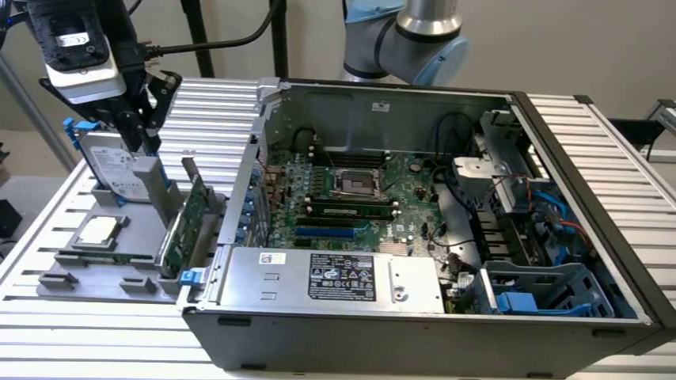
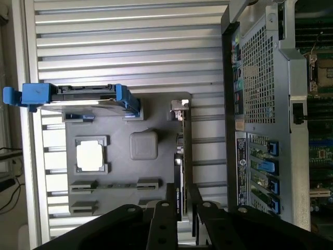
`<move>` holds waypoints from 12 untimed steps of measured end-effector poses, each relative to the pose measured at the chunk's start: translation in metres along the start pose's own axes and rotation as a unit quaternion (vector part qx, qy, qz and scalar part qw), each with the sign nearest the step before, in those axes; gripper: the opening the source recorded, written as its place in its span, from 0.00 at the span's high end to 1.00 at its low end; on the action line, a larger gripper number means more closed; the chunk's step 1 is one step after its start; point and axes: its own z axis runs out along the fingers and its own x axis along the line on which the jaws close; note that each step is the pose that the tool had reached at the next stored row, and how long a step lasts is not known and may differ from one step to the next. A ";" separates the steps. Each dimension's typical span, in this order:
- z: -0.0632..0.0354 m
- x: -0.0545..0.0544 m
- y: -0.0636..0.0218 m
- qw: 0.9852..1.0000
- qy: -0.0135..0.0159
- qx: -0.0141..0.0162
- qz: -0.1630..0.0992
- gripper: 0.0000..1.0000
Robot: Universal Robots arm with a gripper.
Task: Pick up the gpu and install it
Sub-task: 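Pick up the gpu and move the gpu toward the slot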
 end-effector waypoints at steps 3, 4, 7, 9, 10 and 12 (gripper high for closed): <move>0.0000 0.000 0.0000 1.000 0.000 0.000 0.000 0.64; 0.0000 0.000 0.0000 1.000 0.000 0.000 0.000 0.58; 0.0000 0.000 0.0000 1.000 0.000 0.000 0.000 0.52; 0.0000 0.000 0.0000 1.000 0.000 0.000 0.000 0.52; 0.0000 0.000 0.0000 1.000 0.000 0.000 0.000 0.52; 0.0000 0.000 0.0000 1.000 0.000 0.000 0.000 0.52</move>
